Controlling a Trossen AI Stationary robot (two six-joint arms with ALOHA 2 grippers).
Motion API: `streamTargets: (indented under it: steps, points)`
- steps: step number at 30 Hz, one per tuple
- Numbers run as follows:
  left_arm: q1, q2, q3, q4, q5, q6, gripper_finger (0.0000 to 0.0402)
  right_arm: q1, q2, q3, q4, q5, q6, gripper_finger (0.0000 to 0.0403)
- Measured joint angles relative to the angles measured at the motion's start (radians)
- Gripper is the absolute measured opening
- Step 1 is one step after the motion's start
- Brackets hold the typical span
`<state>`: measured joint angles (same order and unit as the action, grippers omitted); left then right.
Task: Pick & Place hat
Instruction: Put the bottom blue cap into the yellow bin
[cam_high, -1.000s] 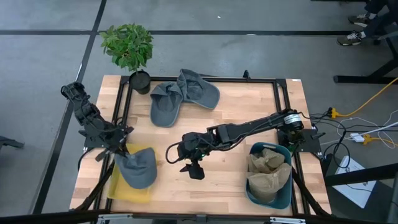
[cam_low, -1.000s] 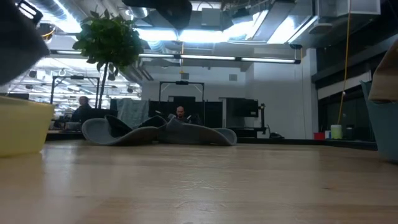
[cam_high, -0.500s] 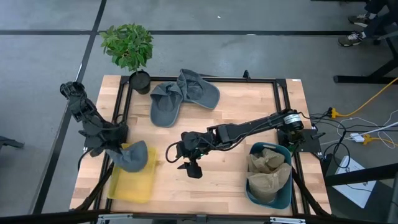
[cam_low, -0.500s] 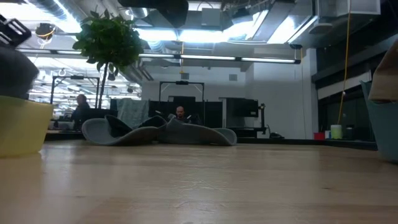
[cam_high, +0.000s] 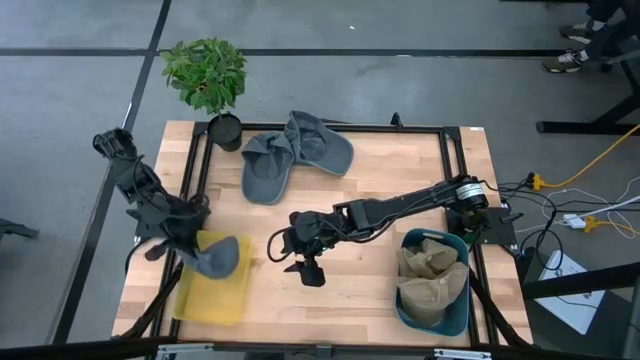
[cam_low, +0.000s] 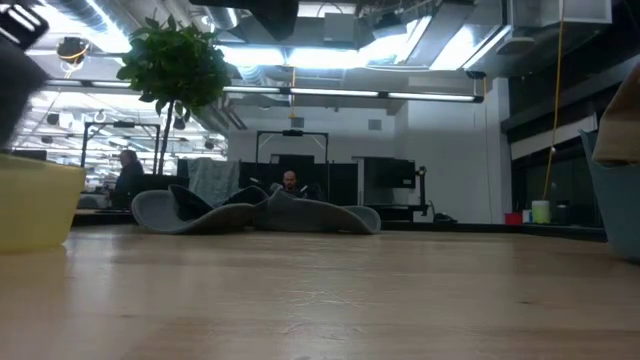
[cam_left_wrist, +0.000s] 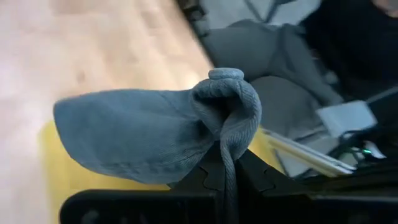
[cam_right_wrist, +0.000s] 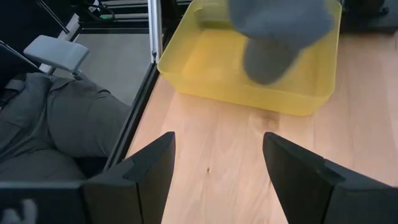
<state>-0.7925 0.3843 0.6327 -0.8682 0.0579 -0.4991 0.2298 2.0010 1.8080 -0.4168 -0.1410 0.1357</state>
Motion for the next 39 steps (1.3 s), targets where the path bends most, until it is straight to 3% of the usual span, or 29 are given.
streamTargets:
  steps: [5,10,15,24,31,39]
  points:
    - [0.000,0.023,0.000,0.049,0.093,0.047,0.0005,0.000,0.000,0.000,0.000,0.000,-0.013,0.0241]
    - [0.000,0.017,-0.019,0.048,0.086,0.049,0.0006,0.000,0.000,0.000,0.000,0.000,-0.014,0.0241]
    - [0.000,0.018,-0.041,-0.002,0.045,-0.004,0.0013,0.000,0.000,0.000,0.000,0.000,-0.014,0.0241]
    - [0.000,0.017,-0.041,-0.021,-0.131,-0.143,0.0028,0.000,0.000,0.000,0.000,0.000,-0.016,0.0241]
    - [0.000,0.017,-0.041,-0.022,-0.127,-0.215,0.0065,0.000,0.000,0.000,-0.006,0.000,-0.018,0.0241]
    - [0.000,0.016,-0.042,-0.032,-0.040,-0.247,0.0117,0.000,0.001,0.000,-0.012,0.028,-0.042,0.0241]
